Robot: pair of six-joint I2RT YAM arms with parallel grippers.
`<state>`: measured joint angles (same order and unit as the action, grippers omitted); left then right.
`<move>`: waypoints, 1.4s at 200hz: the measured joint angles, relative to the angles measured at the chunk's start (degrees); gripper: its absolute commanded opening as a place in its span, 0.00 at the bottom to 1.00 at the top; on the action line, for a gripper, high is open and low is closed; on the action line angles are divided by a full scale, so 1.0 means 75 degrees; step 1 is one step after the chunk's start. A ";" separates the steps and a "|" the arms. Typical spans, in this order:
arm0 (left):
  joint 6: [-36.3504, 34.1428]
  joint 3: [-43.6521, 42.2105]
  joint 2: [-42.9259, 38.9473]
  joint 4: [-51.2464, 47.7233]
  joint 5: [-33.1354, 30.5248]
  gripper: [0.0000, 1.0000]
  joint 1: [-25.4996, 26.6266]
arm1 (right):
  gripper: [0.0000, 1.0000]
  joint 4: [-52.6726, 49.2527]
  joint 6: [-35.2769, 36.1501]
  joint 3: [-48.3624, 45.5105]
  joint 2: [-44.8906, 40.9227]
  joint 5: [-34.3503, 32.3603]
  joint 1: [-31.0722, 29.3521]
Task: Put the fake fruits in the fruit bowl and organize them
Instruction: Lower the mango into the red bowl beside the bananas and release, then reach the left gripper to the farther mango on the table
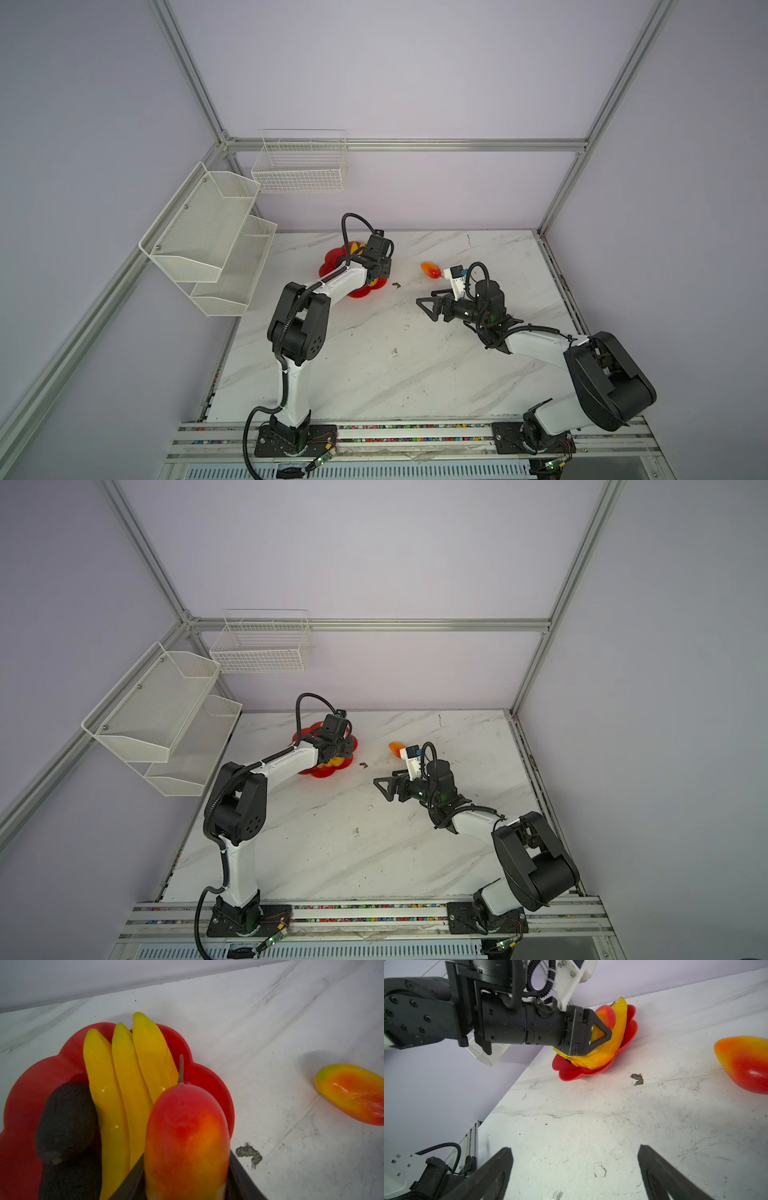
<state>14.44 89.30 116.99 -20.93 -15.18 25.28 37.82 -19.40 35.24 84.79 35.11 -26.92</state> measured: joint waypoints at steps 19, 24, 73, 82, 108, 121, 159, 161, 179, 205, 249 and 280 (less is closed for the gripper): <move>-0.0032 0.0009 0.0096 -0.0090 0.0055 0.50 -0.0009 | 0.97 0.0000 0.0032 0.0003 0.0000 -0.0006 0.0000; -0.0050 0.0032 0.0122 -0.0137 0.0070 0.51 -0.0012 | 0.97 -0.0003 0.0038 0.0003 0.0000 -0.0009 0.0000; -0.0096 0.0309 0.0315 -0.0364 0.0169 0.60 -0.0017 | 0.97 -0.0052 0.0087 0.0087 0.0000 -0.0038 0.0000; -0.0099 0.0309 0.0315 -0.0396 0.0181 0.61 -0.0017 | 0.97 -0.0052 0.0090 0.0090 0.0000 -0.0044 0.0000; -0.0099 0.0309 0.0315 -0.0481 0.0198 0.62 -0.0017 | 0.97 -0.0079 0.0093 0.0093 0.0000 -0.0047 0.0000; -0.0099 0.0309 0.0315 -0.0510 0.0198 0.63 -0.0017 | 0.97 -0.0093 0.0093 0.0102 0.0000 -0.0050 0.0000; -0.0099 0.0309 0.0309 -0.0536 0.0236 0.66 -0.0017 | 0.97 -0.0111 0.0099 0.0105 0.0000 -0.0052 0.0000; -0.0102 0.0309 0.0306 -0.0536 0.0239 0.66 -0.0017 | 0.97 -0.0111 0.0099 0.0105 0.0000 -0.0055 0.0000; -0.0251 0.0309 0.0236 -0.0551 0.0259 0.67 0.0000 | 0.97 -0.0111 0.0093 0.0105 -0.0003 -0.0119 0.0012; -0.0408 0.0309 -0.0012 -0.0542 0.0306 0.68 0.0052 | 0.97 -0.0117 0.0017 0.0105 -0.0003 -0.0187 0.0189; -0.0472 0.0338 -0.0463 -0.0402 0.0615 0.68 0.0414 | 0.97 -0.0099 -0.0565 -0.0064 -0.0026 -0.0589 0.1247; -0.0347 0.0720 -0.0341 -0.0230 0.0901 0.68 0.0886 | 0.97 -0.0099 -0.1058 -0.0350 -0.0026 -0.0804 0.2098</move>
<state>11.84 94.70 114.43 -22.65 -8.43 31.92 37.08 -27.33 32.62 84.60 29.08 -11.18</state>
